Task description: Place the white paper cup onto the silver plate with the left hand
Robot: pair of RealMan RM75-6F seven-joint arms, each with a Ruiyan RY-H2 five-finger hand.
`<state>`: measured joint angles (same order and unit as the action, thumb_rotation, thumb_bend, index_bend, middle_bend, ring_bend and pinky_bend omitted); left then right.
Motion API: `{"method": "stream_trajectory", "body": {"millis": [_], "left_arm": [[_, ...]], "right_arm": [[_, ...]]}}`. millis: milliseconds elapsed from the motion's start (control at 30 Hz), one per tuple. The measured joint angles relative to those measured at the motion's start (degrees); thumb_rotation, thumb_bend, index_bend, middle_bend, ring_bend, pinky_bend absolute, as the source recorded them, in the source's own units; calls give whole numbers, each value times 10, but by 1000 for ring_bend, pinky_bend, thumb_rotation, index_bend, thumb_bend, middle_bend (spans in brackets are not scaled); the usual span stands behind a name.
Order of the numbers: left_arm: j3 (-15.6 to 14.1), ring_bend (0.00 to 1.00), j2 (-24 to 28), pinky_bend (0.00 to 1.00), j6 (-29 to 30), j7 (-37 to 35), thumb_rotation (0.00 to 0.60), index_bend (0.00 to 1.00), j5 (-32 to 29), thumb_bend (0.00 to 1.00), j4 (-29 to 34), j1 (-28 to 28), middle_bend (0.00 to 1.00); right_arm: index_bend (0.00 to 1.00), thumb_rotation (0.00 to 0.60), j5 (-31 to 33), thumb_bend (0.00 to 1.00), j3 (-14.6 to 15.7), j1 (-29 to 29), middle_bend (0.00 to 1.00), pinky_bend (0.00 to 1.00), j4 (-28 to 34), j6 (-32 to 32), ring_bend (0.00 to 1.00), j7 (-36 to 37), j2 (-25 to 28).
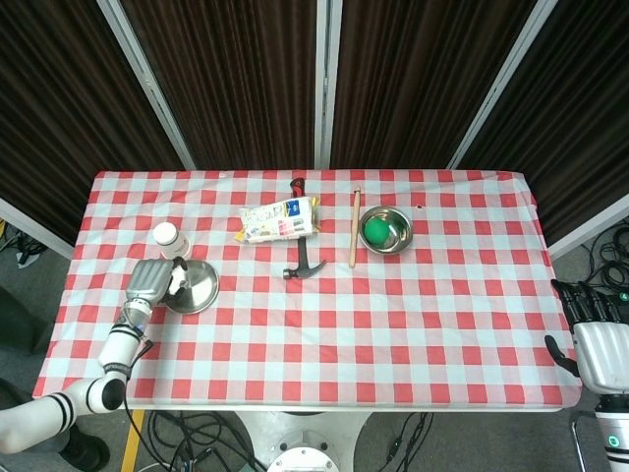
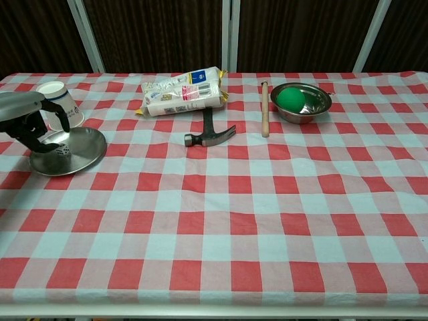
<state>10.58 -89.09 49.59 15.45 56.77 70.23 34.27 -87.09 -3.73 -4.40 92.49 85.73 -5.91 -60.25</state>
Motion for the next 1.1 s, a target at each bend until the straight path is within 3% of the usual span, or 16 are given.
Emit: {"method": "stream_trajectory", "body": {"millis": [100, 200, 367, 467, 667, 1100], "left_arm": [[4, 820, 15, 905, 20, -9, 600, 293, 7, 297, 15, -6, 817], [17, 696, 19, 844, 45, -36, 600, 325, 12, 273, 14, -12, 714], [44, 370, 15, 579, 61, -100, 600, 328, 18, 262, -30, -14, 444], [58, 259, 10, 444, 47, -140, 600, 289, 18, 261, -71, -7, 336], [76, 172, -12, 320, 4, -212, 600, 231, 15, 211, -140, 8, 243], [87, 168, -57, 311, -85, -398, 599, 222, 54, 204, -239, 36, 235]], "right_arm": [[79, 600, 0, 222, -1, 0, 138, 145, 2, 3, 63, 0, 2], [79, 600, -1, 221, -2, 2, 138, 145, 3, 8, 63, -1, 6], [81, 600, -4, 221, -4, 4, 138, 145, 10, 16, 63, -6, 11], [82, 600, -8, 221, -2, 6, 139, 145, 12, 19, 63, -7, 11], [82, 600, -4, 222, -1, 12, 139, 146, 13, 23, 63, -7, 12], [85, 600, 1, 221, -1, 13, 139, 145, 16, 18, 63, -12, 10]]}}
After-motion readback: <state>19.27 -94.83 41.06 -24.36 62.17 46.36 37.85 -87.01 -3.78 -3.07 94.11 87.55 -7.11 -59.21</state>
